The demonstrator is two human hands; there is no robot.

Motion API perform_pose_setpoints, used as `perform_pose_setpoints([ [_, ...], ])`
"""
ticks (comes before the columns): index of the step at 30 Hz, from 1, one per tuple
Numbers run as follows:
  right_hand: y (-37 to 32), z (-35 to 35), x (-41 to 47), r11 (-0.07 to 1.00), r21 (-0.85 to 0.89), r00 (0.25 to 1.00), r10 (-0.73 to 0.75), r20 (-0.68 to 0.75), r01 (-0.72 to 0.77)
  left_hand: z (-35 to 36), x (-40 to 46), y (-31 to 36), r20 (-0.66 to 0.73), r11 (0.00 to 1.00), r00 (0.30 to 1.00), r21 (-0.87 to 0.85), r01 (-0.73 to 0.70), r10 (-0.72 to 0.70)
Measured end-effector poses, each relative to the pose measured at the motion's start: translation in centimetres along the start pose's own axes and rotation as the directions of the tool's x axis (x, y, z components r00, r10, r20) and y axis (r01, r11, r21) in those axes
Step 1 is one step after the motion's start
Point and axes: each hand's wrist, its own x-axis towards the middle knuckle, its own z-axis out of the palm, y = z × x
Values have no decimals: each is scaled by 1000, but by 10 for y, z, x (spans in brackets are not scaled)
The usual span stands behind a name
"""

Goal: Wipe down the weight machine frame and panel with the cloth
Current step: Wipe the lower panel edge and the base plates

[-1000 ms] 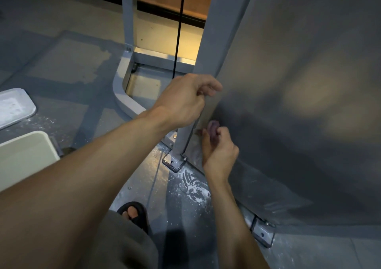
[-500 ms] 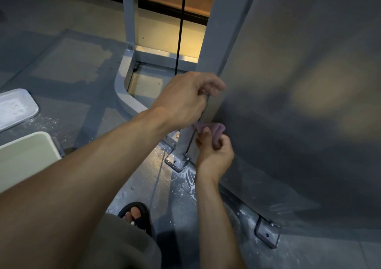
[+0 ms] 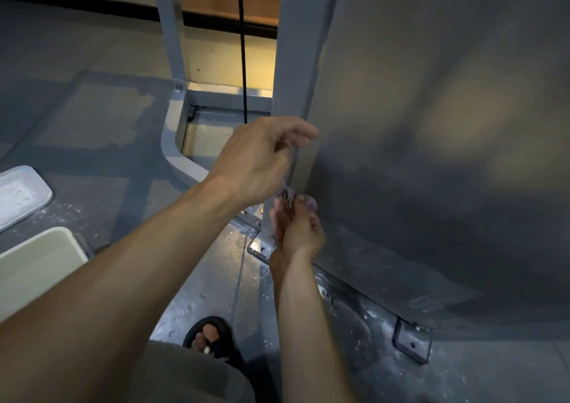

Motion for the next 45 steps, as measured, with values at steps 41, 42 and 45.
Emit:
perform_pose_setpoints([
  [41,46,-37,54,931,84,935,352,50,-355,12,4,-3,20,1000,1000,15,-15,15],
  [42,45,-36,56,916,102,922,385,52,-388,12,3,-3,20,1000,1000,13,-16,16],
  [45,33,-36,43,964,5,963,265,38,-266,11,3,-2,19,1000,1000,18,-18,18],
])
